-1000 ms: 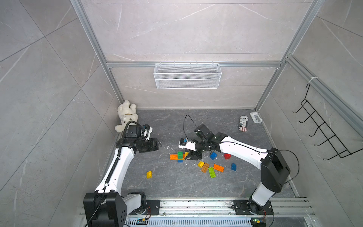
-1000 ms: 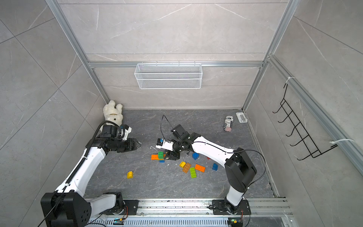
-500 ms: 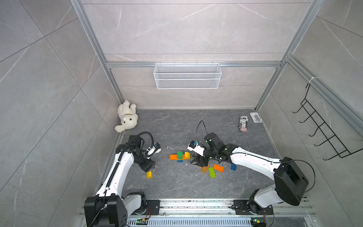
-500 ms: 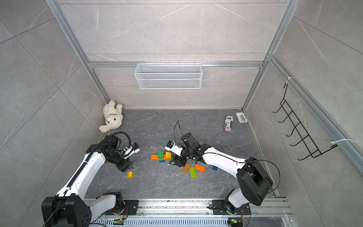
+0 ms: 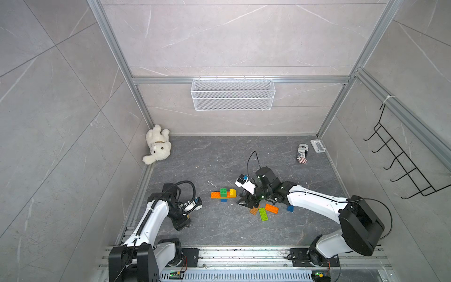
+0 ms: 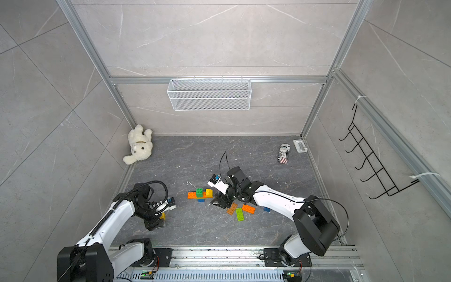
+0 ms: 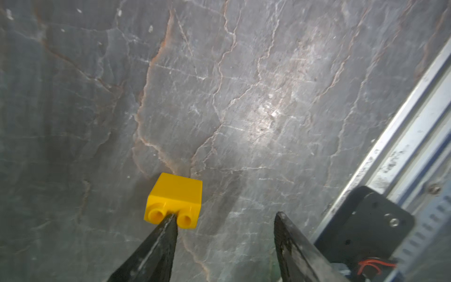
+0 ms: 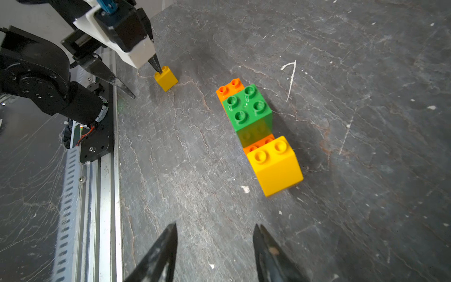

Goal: Assemble a fork with lego
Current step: Pick up the lego brick from the center of the board.

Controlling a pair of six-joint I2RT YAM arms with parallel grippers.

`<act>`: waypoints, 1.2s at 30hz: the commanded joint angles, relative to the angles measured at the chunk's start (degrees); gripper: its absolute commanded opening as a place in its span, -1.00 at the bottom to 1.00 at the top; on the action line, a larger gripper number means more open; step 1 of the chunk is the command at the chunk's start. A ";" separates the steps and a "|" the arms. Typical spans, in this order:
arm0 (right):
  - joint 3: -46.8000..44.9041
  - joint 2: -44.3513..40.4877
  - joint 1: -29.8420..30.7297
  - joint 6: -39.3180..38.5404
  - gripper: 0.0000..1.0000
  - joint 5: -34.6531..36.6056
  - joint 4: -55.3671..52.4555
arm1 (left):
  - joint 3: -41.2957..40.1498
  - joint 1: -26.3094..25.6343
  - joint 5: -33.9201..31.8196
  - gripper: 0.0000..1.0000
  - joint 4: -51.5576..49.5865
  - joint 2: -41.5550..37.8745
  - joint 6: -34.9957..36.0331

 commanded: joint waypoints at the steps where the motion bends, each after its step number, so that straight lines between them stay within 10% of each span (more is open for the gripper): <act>1: -0.66 -1.71 -0.23 0.97 0.06 -1.61 0.76 | 0.26 2.50 -0.86 0.34 1.56 -0.25 7.89; 36: 0.52 3.06 -1.66 0.89 -0.04 -3.55 0.00 | 0.94 4.71 3.66 0.07 8.58 7.53 5.63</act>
